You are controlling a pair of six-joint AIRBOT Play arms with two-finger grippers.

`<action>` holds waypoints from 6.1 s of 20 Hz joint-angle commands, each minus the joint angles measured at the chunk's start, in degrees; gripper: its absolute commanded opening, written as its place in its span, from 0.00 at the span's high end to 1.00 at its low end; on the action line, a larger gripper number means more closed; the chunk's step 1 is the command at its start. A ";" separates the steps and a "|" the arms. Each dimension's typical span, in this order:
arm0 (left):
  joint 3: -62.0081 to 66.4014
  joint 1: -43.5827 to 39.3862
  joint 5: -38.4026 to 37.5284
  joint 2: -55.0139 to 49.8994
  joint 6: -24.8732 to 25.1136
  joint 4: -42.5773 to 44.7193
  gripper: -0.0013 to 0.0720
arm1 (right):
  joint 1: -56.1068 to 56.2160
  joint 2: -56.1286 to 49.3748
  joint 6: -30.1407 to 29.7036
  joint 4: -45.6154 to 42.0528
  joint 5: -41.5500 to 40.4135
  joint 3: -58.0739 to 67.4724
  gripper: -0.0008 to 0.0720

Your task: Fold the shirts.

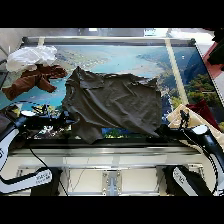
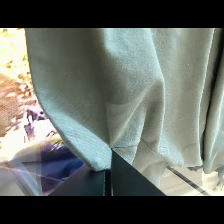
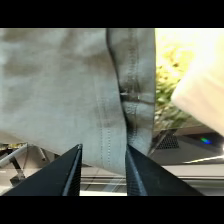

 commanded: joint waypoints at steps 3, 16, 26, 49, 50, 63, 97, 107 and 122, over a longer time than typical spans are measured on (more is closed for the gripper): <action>0.04 0.00 0.00 -0.02 0.02 0.00 0.96 | 0.00 0.00 0.11 2.54 -1.27 -0.63 0.54; 0.04 0.00 0.20 -0.02 0.04 0.02 0.96 | -0.02 0.02 -9.25 13.75 -9.53 11.19 0.95; 0.04 0.00 1.29 -0.02 0.44 0.00 0.96 | 0.00 -3.80 1.25 -9.79 4.24 12.79 0.58; 0.04 0.00 1.05 -0.02 0.46 0.00 0.96 | 0.02 -7.23 -4.83 -3.61 6.82 6.97 0.58; 0.04 0.00 1.05 -0.02 0.44 0.00 0.96 | 0.02 -7.23 -4.87 -3.37 6.75 6.03 0.58; 0.04 0.00 1.07 -0.02 0.46 0.00 0.96 | 0.00 -7.21 -12.44 11.34 -3.85 7.63 0.95; 0.04 0.00 0.50 -0.02 1.31 0.00 0.96 | -0.09 -14.91 8.20 -3.87 -1.11 15.61 0.38; 0.04 0.00 -0.17 -0.02 1.31 0.00 0.96 | 0.00 -17.94 -1.62 12.52 -16.63 11.43 0.39; 38.99 3.67 -22.75 17.64 9.27 -4.61 0.96 | -0.13 9.60 -4.83 -0.90 8.41 35.10 0.95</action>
